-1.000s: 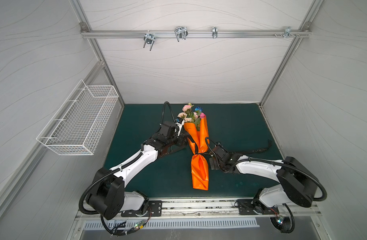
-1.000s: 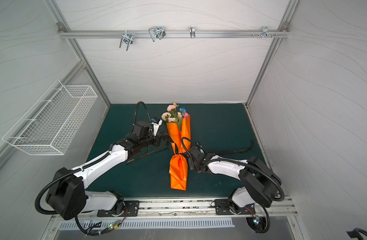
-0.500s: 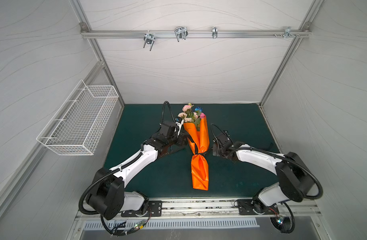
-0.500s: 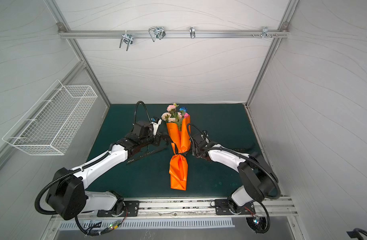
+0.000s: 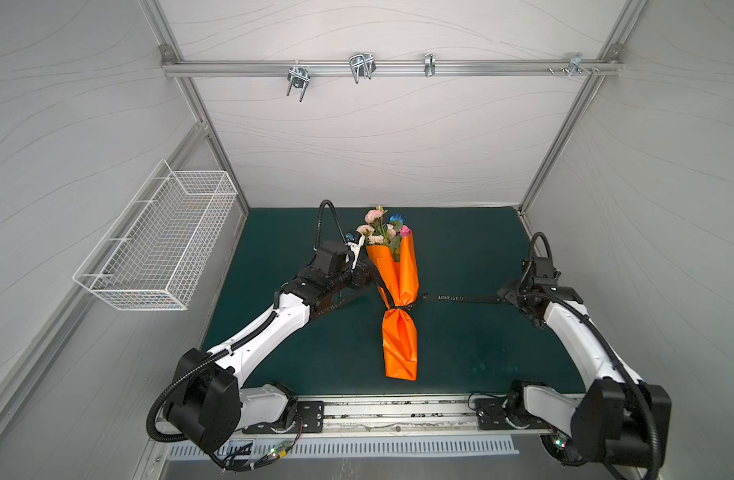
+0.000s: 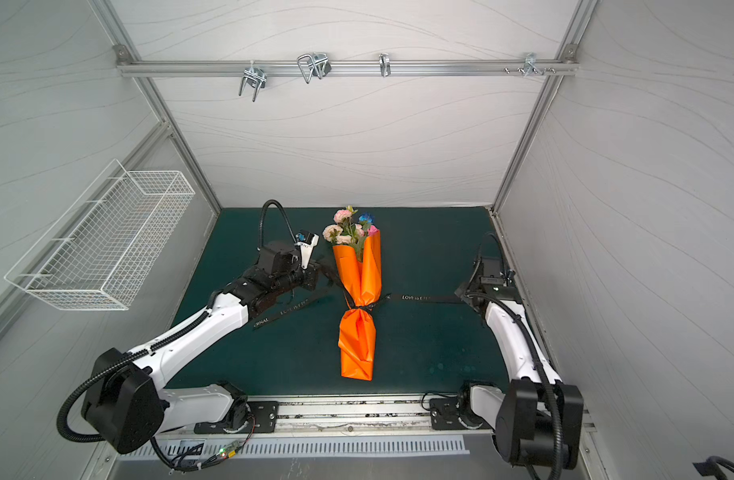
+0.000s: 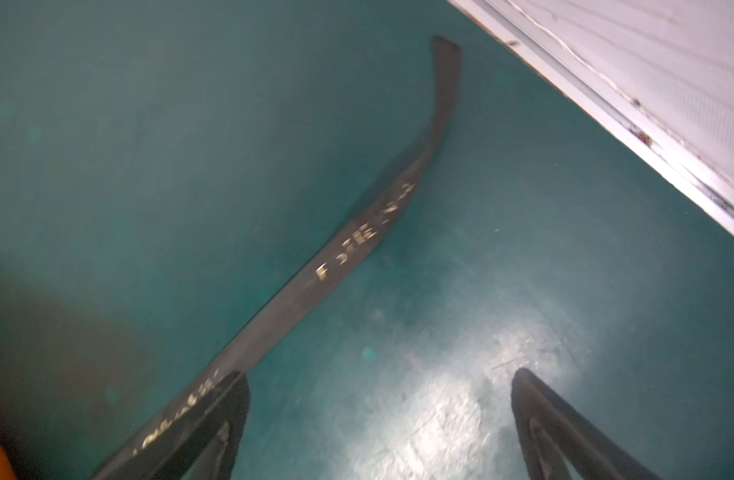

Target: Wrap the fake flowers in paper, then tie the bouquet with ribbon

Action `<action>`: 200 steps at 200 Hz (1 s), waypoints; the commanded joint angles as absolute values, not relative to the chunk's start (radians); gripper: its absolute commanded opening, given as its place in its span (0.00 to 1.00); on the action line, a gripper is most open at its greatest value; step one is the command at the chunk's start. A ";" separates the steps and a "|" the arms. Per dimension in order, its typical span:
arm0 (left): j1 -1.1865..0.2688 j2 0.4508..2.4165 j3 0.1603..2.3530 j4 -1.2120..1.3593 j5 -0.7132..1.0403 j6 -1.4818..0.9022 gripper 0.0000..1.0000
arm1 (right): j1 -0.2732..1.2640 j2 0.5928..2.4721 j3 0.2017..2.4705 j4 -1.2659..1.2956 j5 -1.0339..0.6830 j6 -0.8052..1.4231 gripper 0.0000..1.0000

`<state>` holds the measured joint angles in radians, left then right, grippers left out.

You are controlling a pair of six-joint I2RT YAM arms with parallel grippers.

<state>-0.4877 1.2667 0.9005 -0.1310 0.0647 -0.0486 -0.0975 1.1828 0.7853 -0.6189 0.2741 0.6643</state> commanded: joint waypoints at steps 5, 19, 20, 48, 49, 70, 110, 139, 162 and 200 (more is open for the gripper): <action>-0.492 1.264 0.899 -0.107 0.077 -0.034 0.00 | -0.226 1.332 0.843 -0.586 0.179 0.651 0.99; -0.493 1.274 0.903 -0.107 0.087 -0.034 0.00 | -0.253 1.397 0.867 -0.554 0.182 0.649 0.99; -0.493 1.273 0.903 -0.107 0.087 -0.034 0.00 | -0.255 1.405 0.871 -0.550 0.181 0.648 0.99; -0.494 1.280 0.911 -0.101 0.117 -0.045 0.00 | -0.262 1.531 0.945 -0.507 0.187 0.642 0.99; -0.493 1.279 0.912 -0.101 0.118 -0.045 0.00 | -0.262 1.537 0.949 -0.506 0.186 0.642 0.99; -0.494 1.283 0.915 -0.090 0.146 -0.055 0.00 | -0.271 1.634 1.019 -0.501 0.161 0.634 0.99; -0.494 1.302 0.928 -0.096 0.148 -0.057 0.00 | -0.282 1.798 1.120 -0.546 0.102 0.645 0.95; -0.493 1.315 0.934 -0.097 0.156 -0.058 0.00 | -0.288 1.844 1.127 -0.549 0.051 0.653 0.70; -0.493 1.322 0.938 -0.095 0.170 -0.059 0.00 | -0.293 1.832 1.108 -0.517 0.016 0.659 0.26; -0.496 1.339 0.946 -0.106 0.214 -0.044 0.00 | -0.286 1.721 1.113 -0.439 -0.152 0.624 0.00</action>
<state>-0.4881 1.3231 0.8989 -0.1299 0.1715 -0.0570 -0.2905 1.8111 1.1198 -0.4980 -0.0036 0.6361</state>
